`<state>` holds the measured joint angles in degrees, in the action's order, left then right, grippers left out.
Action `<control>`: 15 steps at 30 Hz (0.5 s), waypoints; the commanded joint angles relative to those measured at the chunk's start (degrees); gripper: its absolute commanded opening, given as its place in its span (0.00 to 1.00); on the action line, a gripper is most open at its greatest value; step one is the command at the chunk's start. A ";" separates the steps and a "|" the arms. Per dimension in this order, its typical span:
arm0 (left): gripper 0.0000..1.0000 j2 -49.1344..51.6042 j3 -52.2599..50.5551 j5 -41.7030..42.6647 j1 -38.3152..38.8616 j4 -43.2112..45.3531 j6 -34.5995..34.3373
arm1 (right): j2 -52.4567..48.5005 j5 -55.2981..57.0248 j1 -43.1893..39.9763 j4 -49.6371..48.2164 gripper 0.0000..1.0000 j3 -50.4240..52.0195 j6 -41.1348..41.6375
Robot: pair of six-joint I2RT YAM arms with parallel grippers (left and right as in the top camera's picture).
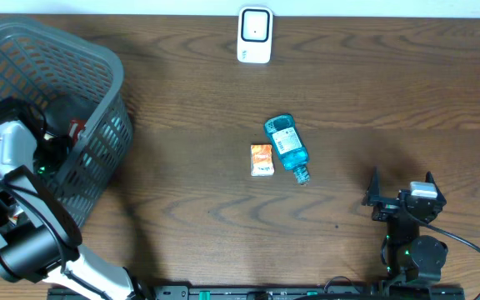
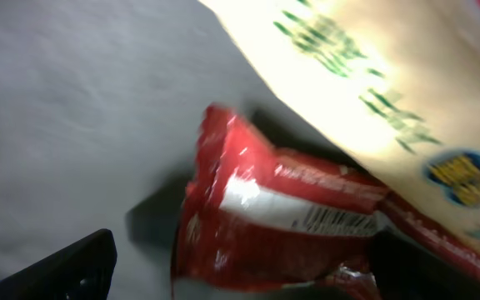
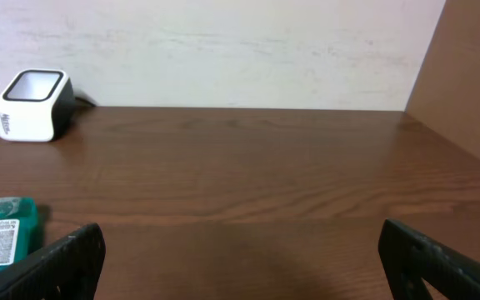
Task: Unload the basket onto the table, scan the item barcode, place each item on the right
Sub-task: 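Grasp the long red-and-white snack bar in the basket with the left gripper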
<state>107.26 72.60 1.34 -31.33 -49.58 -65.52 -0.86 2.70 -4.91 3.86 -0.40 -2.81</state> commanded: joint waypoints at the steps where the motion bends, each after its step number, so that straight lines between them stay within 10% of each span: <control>1: 0.98 0.55 -1.14 -0.55 2.54 2.05 -2.10 | 0.15 -0.07 0.46 0.22 0.99 0.09 -0.70; 15: 0.96 -0.13 -1.18 -5.05 5.75 1.29 -3.56 | 0.15 -0.07 0.46 0.22 0.99 0.09 -0.70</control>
<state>107.26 72.40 -2.83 -25.69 -46.98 -68.53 -0.86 2.70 -4.91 3.86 -0.40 -2.81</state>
